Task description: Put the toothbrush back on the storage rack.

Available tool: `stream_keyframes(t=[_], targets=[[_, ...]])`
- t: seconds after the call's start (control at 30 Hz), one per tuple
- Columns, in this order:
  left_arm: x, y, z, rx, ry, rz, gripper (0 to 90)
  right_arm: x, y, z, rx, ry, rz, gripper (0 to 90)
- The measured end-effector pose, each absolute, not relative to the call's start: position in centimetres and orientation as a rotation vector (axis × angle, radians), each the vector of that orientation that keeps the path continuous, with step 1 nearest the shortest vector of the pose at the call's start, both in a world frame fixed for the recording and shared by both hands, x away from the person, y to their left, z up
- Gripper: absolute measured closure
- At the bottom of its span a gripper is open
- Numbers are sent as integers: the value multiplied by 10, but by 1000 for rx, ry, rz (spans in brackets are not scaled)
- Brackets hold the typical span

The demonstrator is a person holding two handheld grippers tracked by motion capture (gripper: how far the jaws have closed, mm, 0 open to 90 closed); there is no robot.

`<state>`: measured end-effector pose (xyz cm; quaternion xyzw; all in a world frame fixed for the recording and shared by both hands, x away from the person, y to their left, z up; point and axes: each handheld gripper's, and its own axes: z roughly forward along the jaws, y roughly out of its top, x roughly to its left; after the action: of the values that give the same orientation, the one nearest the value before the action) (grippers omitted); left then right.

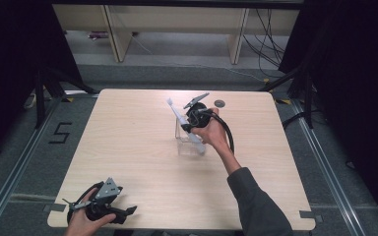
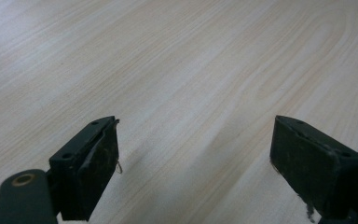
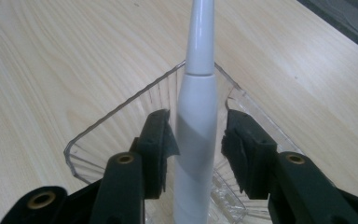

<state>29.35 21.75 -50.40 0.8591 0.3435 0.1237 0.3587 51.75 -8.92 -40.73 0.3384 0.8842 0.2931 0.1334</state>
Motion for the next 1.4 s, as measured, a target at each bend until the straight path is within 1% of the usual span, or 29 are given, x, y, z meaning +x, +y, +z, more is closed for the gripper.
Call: stream_keyframes(t=[0.13, 0.2, 0.23, 0.27, 0.33, 0.37, 0.5, 0.6, 0.83, 1.13, 1.4], targets=[[293, 217, -504, 2216, 886, 319, 150, 514, -92, -404, 967, 2562, 891, 574], [294, 218, -504, 2230, 880, 323, 150, 515, -97, -402, 883, 2540, 937, 554], [294, 218, -504, 2230, 880, 323, 150, 515, -97, -402, 883, 2540, 937, 554], [294, 219, -504, 2237, 878, 323, 150, 511, -99, -400, 929, 2543, 959, 531], [294, 219, -504, 2236, 882, 320, 150, 508, -100, -396, 952, 2542, 967, 516], [294, 219, -504, 2236, 882, 320, 150, 509, -101, -396, 913, 2537, 976, 508], [294, 219, -504, 2238, 878, 323, 150, 505, -104, -391, 927, 2528, 989, 488], [294, 219, -504, 2237, 879, 322, 150, 505, -106, -390, 826, 2504, 1040, 468], [294, 219, -503, 2246, 874, 326, 150, 499, -106, -386, 843, 2502, 1054, 442], [294, 219, -504, 2238, 879, 324, 150, 490, -115, -382, 861, 2482, 1086, 362], [294, 219, -504, 2241, 881, 328, 150, 485, -119, -380, 847, 2453, 1120, 341]])
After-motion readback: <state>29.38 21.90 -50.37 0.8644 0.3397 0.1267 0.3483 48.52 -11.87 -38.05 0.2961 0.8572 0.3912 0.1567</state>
